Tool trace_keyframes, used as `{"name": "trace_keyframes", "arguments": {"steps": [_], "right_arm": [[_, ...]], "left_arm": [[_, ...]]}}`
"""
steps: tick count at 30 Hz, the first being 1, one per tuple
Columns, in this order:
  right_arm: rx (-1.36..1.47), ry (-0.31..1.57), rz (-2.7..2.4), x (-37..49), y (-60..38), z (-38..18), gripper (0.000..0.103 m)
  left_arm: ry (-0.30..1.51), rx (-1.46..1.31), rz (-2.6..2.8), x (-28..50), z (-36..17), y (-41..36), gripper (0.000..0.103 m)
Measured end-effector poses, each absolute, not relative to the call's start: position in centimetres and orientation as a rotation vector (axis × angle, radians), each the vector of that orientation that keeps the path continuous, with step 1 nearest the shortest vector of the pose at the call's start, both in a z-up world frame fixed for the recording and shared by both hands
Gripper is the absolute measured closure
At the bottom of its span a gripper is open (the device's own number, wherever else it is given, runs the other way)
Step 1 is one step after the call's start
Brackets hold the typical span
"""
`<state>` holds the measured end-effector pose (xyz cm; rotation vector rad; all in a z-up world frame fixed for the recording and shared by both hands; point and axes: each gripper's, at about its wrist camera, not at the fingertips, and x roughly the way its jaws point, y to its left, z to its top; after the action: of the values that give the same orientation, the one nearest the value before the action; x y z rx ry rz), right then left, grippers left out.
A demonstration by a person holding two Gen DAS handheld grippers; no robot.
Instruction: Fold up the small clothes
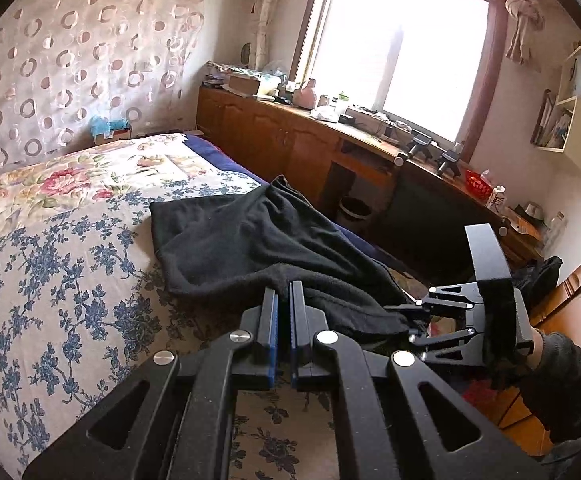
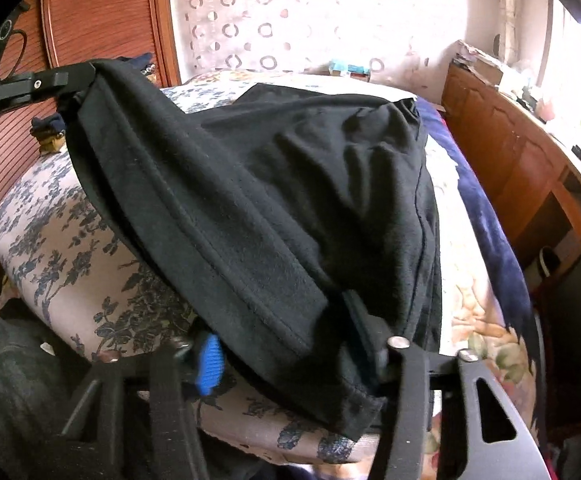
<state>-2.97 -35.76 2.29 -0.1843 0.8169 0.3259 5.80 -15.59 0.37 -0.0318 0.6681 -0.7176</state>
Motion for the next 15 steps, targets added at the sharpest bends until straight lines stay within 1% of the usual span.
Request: {"name": "trace_keyframes", "arguments": {"steps": [1, 2, 3, 4, 10, 15], "right_arm": [[-0.189, 0.815, 0.326, -3.1, -35.7, 2.4, 0.079], [-0.195, 0.812, 0.327, -3.2, -35.6, 2.5, 0.084], [-0.202, 0.806, 0.326, -3.2, -35.5, 2.6, 0.092], [-0.209, 0.793, 0.320, -3.3, -35.5, 2.9, 0.094], [-0.256, 0.681, 0.291, -2.2, -35.6, 7.2, 0.096], [-0.309, 0.600, 0.289, 2.7, -34.7, 11.3, 0.096]], "left_arm": [[0.669, -0.032, -0.717, 5.8, 0.3, -15.6, 0.098], [0.669, -0.031, -0.716, 5.8, 0.3, -15.6, 0.098], [0.667, -0.030, -0.712, 5.9, 0.2, -15.6, 0.098], [0.666, -0.029, -0.707, 6.0, 0.2, -15.5, 0.098], [0.649, -0.011, -0.669, 8.5, 0.9, -15.2, 0.098], [0.665, -0.009, -0.606, 14.5, 1.1, -15.3, 0.098]]}}
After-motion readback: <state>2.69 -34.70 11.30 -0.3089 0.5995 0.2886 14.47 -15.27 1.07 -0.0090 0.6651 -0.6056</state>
